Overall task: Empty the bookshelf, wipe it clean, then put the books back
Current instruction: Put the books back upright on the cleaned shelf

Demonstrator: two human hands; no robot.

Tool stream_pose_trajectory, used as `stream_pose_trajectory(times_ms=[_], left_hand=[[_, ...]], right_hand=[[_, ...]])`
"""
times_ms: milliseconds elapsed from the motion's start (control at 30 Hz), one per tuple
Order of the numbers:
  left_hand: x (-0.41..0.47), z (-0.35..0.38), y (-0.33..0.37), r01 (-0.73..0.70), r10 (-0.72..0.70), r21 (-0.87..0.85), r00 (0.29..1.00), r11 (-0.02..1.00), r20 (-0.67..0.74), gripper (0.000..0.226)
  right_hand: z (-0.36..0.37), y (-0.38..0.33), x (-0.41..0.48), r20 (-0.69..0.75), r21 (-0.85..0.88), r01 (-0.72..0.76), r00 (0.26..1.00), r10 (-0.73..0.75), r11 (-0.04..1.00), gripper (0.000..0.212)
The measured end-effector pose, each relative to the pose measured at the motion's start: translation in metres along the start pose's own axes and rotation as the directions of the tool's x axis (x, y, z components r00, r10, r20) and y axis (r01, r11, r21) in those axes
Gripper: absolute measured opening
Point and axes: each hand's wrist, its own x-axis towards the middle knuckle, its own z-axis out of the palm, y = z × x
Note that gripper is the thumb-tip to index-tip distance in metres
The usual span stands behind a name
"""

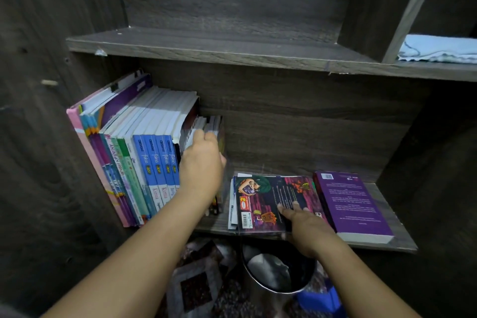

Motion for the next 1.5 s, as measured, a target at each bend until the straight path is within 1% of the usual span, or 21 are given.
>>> stream_pose_trajectory(times_ms=[167,333,500,600,667,700,867,1000,1100,1167,1267,1333,1367,1400,1433,1500], left_hand=[[0.007,-0.001,0.013,0.075,-0.084,0.083,0.991,0.994,0.106,0.045],[0.013,0.009,0.027,0.126,-0.161,0.222,0.976,0.967,0.147,0.061],[0.016,0.022,0.025,0.013,-0.056,0.443,0.995,0.897,0.083,0.058],[0.015,0.028,0.019,-0.018,-0.015,0.508,0.998,0.861,0.061,0.050],[0.010,0.028,0.019,-0.044,0.001,0.480,0.996,0.876,0.088,0.046],[0.007,0.026,0.021,-0.055,0.006,0.443,0.994,0.895,0.112,0.050],[0.002,0.019,0.024,-0.043,-0.010,0.218,0.972,0.975,0.236,0.078],[-0.001,0.004,0.014,-0.047,0.008,0.152,0.969,0.987,0.246,0.086],[-0.019,-0.011,0.007,-0.089,0.054,0.124,0.964,0.988,0.259,0.094],[-0.033,-0.021,-0.003,-0.106,0.067,0.133,0.961,0.985,0.267,0.093],[-0.049,-0.040,-0.021,-0.068,0.038,0.107,0.966,0.992,0.257,0.084],[-0.059,-0.053,-0.030,-0.075,0.053,0.084,0.969,0.994,0.241,0.075],[-0.064,-0.060,-0.033,-0.086,0.067,0.076,0.971,0.993,0.229,0.073],[-0.067,-0.066,-0.035,-0.098,0.080,0.071,0.972,0.993,0.223,0.072],[-0.070,-0.072,-0.036,-0.104,0.087,0.066,0.971,0.992,0.222,0.072],[-0.071,-0.085,-0.039,-0.110,0.093,0.064,0.969,0.992,0.228,0.071]], right_hand=[[0.002,-0.002,0.002,-0.005,-0.013,-0.006,1.000,0.005,1.000,0.074],[0.000,-0.002,0.001,0.026,-0.036,-0.011,1.000,0.012,0.999,0.074],[-0.001,-0.002,0.001,0.032,-0.040,-0.004,0.999,0.006,0.999,0.075],[0.001,-0.002,0.000,0.044,-0.041,-0.005,0.999,0.007,0.999,0.076],[0.002,-0.002,-0.002,0.044,-0.043,-0.002,0.999,0.004,0.999,0.077],[0.002,-0.002,-0.002,0.044,-0.045,-0.001,0.999,0.003,0.999,0.079],[0.003,-0.001,-0.002,0.037,-0.050,-0.001,0.999,0.003,0.999,0.082],[0.003,-0.003,-0.006,0.040,-0.056,-0.003,0.999,0.005,0.998,0.082],[0.002,-0.004,-0.006,0.055,-0.056,-0.008,0.998,0.011,0.998,0.085],[0.002,-0.005,-0.009,0.058,-0.058,-0.011,0.998,0.014,0.998,0.090],[0.000,-0.012,-0.011,0.068,-0.052,-0.041,0.997,0.045,0.998,0.097],[-0.007,-0.024,-0.009,0.069,-0.031,-0.064,0.995,0.066,0.997,0.090],[-0.012,-0.034,-0.008,0.033,0.001,-0.040,0.999,0.040,0.999,0.082],[-0.018,-0.045,-0.007,-0.037,0.052,0.011,0.999,-0.009,0.999,0.073],[-0.024,-0.058,-0.007,-0.126,0.121,0.087,0.989,-0.072,0.989,0.069],[-0.038,-0.086,-0.008,-0.287,0.252,0.273,0.937,-0.197,0.929,0.078]])
